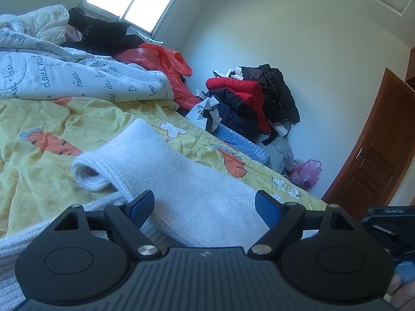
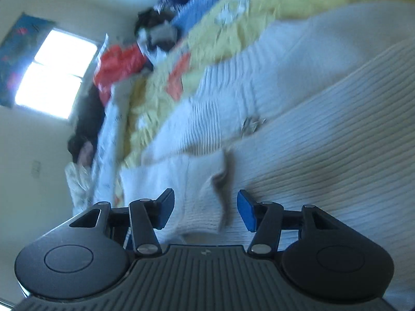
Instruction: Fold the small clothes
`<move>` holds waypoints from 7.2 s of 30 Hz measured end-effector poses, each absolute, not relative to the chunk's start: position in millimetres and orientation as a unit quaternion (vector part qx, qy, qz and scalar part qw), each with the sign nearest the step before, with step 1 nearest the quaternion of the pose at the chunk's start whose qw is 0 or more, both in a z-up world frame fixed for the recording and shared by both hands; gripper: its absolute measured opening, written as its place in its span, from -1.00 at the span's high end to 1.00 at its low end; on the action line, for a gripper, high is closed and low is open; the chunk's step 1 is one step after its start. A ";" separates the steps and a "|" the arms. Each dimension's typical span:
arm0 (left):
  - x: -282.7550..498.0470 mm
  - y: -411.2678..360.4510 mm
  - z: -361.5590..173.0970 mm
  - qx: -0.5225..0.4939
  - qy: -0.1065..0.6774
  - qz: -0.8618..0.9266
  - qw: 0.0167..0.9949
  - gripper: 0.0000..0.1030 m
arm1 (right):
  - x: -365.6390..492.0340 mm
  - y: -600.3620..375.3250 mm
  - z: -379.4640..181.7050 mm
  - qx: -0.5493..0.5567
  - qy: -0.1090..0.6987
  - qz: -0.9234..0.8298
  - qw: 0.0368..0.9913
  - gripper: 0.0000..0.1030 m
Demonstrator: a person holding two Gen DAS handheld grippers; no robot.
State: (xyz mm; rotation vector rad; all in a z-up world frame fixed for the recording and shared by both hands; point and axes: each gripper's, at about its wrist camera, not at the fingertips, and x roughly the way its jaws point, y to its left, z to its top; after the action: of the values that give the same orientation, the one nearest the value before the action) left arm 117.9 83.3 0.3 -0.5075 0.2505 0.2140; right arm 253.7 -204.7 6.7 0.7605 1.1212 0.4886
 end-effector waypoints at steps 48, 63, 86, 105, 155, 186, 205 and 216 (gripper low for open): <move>118.9 83.9 -0.9 -0.249 0.132 0.103 0.954 -0.67 | 200.5 -348.1 14.6 0.299 0.434 0.136 0.839 0.71; 119.7 83.4 -0.5 -0.248 0.134 0.104 0.954 -0.67 | 168.6 -337.4 40.1 0.250 0.368 0.085 0.891 0.43; 129.3 53.5 5.3 -0.140 0.186 0.107 0.967 -0.81 | 112.3 -261.4 61.5 -0.007 0.252 -0.029 0.967 -0.16; 165.4 23.3 -1.5 -0.021 0.302 0.030 0.952 -1.00 | 93.4 -232.0 11.1 -0.006 0.320 0.028 0.947 -1.00; 38.2 49.0 -5.6 0.020 0.339 -0.023 0.940 -1.00 | -29.4 -214.2 7.8 -0.026 0.348 0.015 0.937 -0.96; -61.7 63.0 -6.1 0.028 0.325 -0.025 0.945 -1.00 | -33.9 -215.9 5.9 -0.020 0.346 0.021 0.938 -0.97; -96.3 70.7 1.6 0.038 0.360 -0.028 0.932 -1.00 | -121.6 -220.5 15.9 -0.059 0.361 0.045 0.930 -0.97; -126.1 86.6 5.3 0.049 0.377 -0.038 0.924 -1.00 | -160.4 -225.2 25.2 -0.096 0.387 0.078 0.914 -0.99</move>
State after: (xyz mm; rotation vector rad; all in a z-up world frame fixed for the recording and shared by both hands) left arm -126.1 86.6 5.3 0.1012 0.7729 -0.0784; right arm -160.4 -225.2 25.2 -0.1969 0.7979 0.1597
